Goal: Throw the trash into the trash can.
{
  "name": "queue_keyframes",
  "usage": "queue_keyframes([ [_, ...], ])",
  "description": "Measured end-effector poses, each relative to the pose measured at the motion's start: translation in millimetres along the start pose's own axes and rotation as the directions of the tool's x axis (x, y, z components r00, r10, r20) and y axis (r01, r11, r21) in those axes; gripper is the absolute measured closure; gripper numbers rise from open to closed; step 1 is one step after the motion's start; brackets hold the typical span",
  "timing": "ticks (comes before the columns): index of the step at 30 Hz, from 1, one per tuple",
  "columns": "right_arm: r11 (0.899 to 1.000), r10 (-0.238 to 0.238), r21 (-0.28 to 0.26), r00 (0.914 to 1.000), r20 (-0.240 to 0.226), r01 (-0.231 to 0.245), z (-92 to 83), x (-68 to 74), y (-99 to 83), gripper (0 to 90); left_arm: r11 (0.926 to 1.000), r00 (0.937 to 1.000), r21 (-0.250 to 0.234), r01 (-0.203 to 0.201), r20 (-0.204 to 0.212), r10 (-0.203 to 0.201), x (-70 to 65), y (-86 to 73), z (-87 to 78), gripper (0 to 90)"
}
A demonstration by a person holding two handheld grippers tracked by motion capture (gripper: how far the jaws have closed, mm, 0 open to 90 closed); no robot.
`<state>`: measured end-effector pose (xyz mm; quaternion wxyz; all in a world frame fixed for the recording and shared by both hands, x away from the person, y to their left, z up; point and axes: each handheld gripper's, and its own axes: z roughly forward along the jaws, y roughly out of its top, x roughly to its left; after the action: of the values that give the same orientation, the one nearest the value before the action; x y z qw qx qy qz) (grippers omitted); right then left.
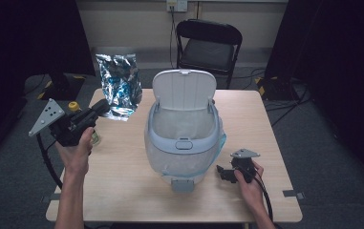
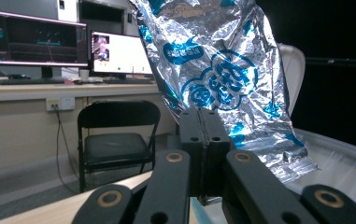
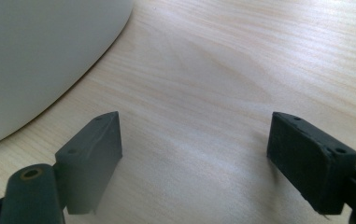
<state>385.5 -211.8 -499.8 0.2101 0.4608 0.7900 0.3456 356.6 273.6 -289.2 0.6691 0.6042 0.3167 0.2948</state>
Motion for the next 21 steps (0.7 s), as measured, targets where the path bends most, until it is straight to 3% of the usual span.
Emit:
queue_keyframes([
  [8,1.0,0.0,0.0,1.0,0.0,0.0,0.0,0.0,0.0,16.9,0.9992,0.9994,-0.041,0.0,0.035,0.002,-8.1,11.0,5.2,90.0],
  [14,1.0,0.0,0.0,1.0,0.0,0.0,0.0,0.0,0.0,16.9,0.9985,0.997,-0.049,-0.026,0.072,0.029,-21.2,20.5,18.3,90.0],
  [21,1.0,-0.001,0.0,1.0,0.0,0.001,0.0,-0.1,0.0,16.9,0.9976,0.9931,-0.065,-0.023,0.113,0.03,-37.2,30.8,33.5,90.0],
])
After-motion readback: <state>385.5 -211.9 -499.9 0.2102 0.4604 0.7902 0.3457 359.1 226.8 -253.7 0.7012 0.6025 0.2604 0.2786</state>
